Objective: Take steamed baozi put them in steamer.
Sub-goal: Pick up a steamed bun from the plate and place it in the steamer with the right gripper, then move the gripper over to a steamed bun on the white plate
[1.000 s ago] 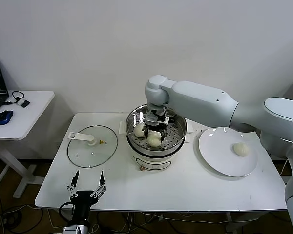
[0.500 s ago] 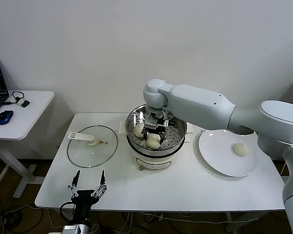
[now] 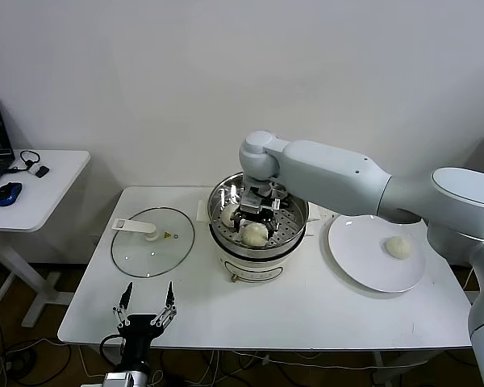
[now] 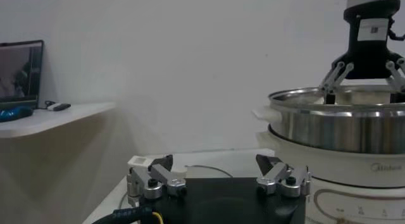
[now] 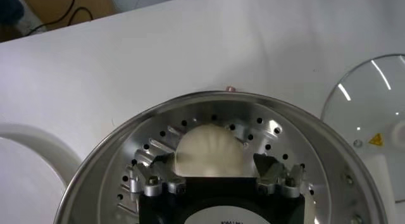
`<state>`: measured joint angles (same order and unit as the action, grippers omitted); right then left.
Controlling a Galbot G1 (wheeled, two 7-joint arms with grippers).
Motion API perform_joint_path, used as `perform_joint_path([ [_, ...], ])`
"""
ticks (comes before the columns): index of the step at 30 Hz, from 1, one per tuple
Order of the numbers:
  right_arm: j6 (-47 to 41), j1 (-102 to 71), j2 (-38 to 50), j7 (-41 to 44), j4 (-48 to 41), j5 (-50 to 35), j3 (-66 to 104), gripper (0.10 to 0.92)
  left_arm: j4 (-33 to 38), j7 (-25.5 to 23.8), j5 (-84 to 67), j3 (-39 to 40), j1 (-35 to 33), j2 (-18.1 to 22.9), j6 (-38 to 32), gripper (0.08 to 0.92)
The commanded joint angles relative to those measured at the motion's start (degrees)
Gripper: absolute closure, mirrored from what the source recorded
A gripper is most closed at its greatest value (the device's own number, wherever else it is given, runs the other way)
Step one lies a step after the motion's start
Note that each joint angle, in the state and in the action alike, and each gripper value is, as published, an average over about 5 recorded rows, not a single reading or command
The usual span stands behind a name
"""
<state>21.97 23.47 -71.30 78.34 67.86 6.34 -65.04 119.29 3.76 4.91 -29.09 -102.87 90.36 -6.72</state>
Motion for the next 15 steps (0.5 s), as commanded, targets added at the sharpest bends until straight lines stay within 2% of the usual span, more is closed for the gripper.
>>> perform_joint_path([
  [1,0.6,2.5,1.9,1.2,-0.1,-2.9,0.6,0.203,-0.1,0.0,-0.4,0.0,0.1,-0.1,0.1,0.177],
  [10,-0.3,9.0,8.0,2.1,-2.5,-9.4,2.9,0.203,0.1,-0.1,-0.7,0.5,0.8,-0.5,0.2,0.177],
  [15,-6.1,11.9,13.3,1.1,-4.8,-13.2,3.6,0.203,0.3,-0.1,-1.1,0.4,1.0,-1.2,0.4,0.177],
])
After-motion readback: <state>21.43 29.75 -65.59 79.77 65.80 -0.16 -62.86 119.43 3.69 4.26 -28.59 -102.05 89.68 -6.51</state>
